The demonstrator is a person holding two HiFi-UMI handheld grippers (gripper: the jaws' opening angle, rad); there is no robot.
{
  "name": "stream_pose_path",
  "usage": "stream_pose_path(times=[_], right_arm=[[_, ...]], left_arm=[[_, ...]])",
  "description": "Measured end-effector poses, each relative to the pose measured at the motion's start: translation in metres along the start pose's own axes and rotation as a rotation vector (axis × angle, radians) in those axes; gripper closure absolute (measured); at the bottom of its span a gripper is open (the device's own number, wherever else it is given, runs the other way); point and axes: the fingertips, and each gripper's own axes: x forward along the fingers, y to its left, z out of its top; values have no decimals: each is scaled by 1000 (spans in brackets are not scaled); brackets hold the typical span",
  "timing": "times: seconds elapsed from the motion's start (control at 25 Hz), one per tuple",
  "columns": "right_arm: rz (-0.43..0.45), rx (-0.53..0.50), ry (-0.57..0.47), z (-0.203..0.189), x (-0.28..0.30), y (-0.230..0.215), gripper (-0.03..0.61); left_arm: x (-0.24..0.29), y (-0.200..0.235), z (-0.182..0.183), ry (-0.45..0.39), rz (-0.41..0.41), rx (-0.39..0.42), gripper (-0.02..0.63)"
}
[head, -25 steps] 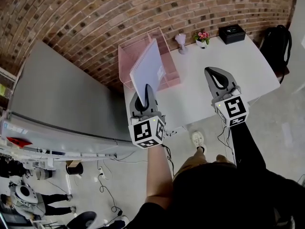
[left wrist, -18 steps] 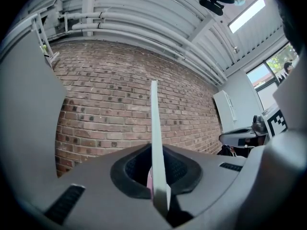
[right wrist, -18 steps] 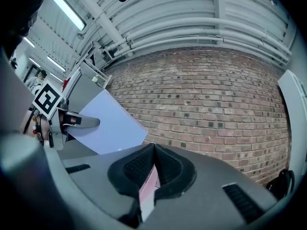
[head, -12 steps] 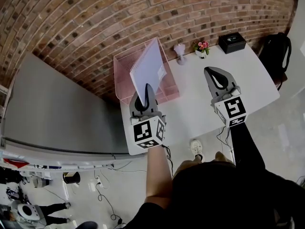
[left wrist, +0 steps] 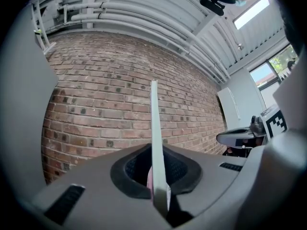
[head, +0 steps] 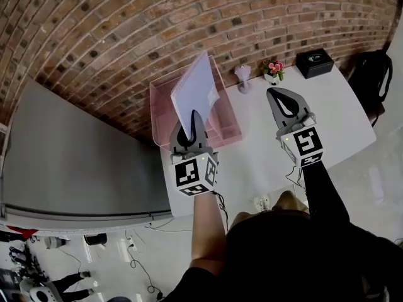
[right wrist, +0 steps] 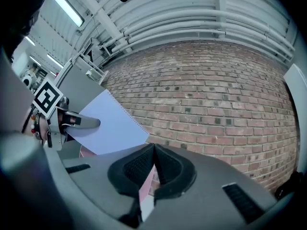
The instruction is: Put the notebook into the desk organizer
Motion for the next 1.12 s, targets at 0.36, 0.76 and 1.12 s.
stream_pose_path(times=[0.36, 0.76, 1.12], right_arm=[[16, 37, 14, -21, 26, -13, 557], [41, 72, 38, -51, 42, -27, 557], [92, 112, 25, -55, 74, -40, 557]], left_arm=[[28, 15, -20, 56, 40, 2, 575], [46, 21, -47, 141, 85, -7, 575], [69, 29, -61, 232, 157, -3, 575]])
